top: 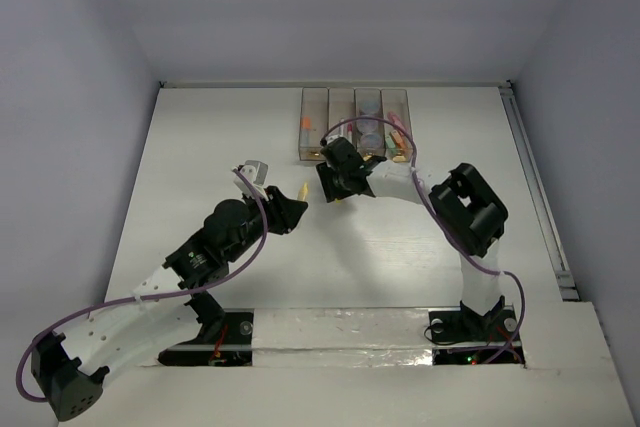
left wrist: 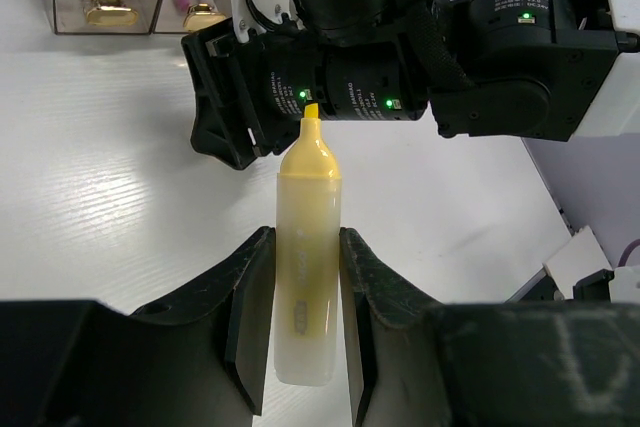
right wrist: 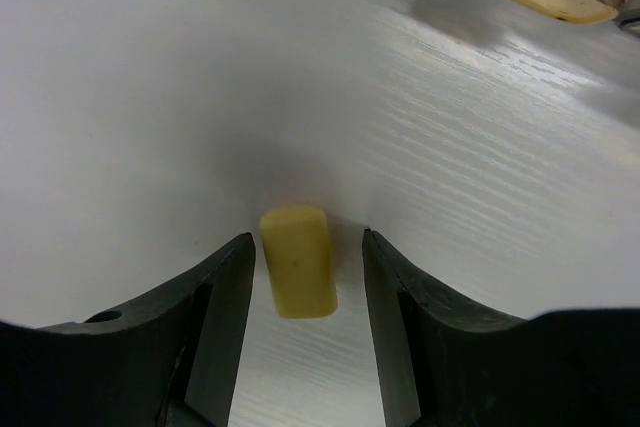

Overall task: Sort the stationery into containers
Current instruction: Pick up the pen cap from the center of the board.

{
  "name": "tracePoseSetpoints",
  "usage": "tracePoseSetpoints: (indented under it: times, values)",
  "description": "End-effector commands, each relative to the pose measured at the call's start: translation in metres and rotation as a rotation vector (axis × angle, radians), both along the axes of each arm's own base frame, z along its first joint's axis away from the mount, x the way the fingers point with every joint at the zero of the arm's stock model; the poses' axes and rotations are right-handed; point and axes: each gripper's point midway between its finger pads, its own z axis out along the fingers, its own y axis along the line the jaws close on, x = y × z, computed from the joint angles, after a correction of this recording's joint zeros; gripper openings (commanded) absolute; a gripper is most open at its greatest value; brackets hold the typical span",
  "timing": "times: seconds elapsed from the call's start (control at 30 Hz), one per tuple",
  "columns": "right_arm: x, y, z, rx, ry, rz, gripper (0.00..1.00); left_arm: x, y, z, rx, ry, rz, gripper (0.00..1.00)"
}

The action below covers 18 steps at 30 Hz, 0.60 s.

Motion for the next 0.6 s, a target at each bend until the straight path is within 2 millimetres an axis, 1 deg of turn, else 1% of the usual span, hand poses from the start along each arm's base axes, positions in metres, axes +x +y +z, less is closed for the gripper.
tracePoseSetpoints:
  times: [0.0,0.1,0.13,0.23,0.27,0.3,0.37,0.5,0.57]
  values:
    - [0.003,-0.008,-0.005,-0.083,-0.008,0.018,0.54,0.004,-0.001,0.028,-0.046,-0.062,0.006,0.00]
    - [0.003,-0.008,-0.007,-0.092,-0.001,0.031,0.54,0.005,-0.001,0.029,-0.046,-0.062,0.009,0.00]
    - [0.002,-0.002,-0.006,-0.091,-0.002,0.047,0.54,0.005,0.000,0.029,-0.045,-0.063,0.010,0.00]
    - [0.000,-0.005,-0.016,-0.122,0.023,0.058,0.54,0.005,0.000,0.029,-0.047,-0.063,0.012,0.00]
    - [0.002,-0.004,-0.016,-0.122,0.018,0.058,0.54,0.005,0.000,0.029,-0.046,-0.062,0.012,0.00]
    - [-0.002,-0.001,-0.017,-0.126,0.021,0.065,0.54,0.005,0.000,0.029,-0.046,-0.060,0.014,0.00]
    - [-0.002,-0.001,-0.019,-0.127,0.024,0.064,0.53,0.004,0.002,0.030,-0.047,-0.064,0.018,0.00]
    - [0.000,-0.002,-0.020,-0.131,0.021,0.057,0.46,0.004,0.004,0.031,-0.051,-0.066,0.023,0.00]
    - [0.000,-0.002,-0.021,-0.133,0.024,0.057,0.38,0.004,0.004,0.031,-0.049,-0.066,0.025,0.00]
